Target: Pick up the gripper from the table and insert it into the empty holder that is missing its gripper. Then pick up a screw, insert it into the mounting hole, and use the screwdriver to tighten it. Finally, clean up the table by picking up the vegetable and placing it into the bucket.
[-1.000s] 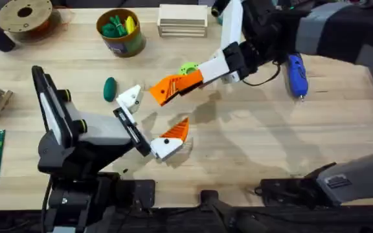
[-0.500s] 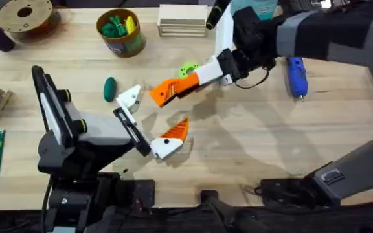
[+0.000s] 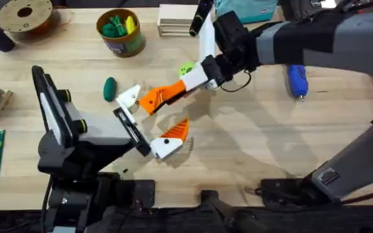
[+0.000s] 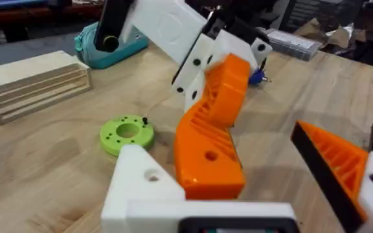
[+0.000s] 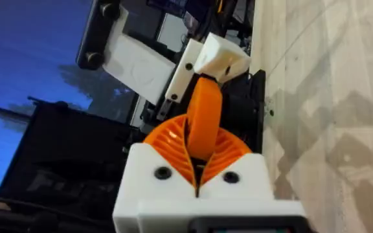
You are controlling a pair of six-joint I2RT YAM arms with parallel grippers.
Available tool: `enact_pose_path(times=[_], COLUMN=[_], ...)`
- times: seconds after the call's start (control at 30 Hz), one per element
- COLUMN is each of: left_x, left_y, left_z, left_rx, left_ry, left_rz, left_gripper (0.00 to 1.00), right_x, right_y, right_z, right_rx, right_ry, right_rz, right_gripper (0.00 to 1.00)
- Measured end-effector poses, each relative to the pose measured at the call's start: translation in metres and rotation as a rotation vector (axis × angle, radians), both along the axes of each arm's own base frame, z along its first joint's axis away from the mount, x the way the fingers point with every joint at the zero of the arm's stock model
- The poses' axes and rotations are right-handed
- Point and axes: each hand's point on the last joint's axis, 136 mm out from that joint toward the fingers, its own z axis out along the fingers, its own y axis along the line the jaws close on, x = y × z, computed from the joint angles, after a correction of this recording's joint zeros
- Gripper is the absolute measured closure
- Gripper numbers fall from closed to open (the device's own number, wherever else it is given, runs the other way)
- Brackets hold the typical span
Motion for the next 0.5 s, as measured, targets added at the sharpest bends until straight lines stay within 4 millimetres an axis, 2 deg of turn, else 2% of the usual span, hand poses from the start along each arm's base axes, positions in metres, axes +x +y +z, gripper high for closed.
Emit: enact_pose_path(times=[0.5], left_x=[0.0], left_y=[0.0], left_z=[0.0001], left_rx=[0.0], left_ry=[0.0], left_rz=[0.0], left_gripper=[0.014], right_x=[0.0018], right_y=[0.0057], right_z=[0.0029], right_rx=[-0.025], right_ry=[0.047], right_rz=[0.009], right_gripper=[0.995])
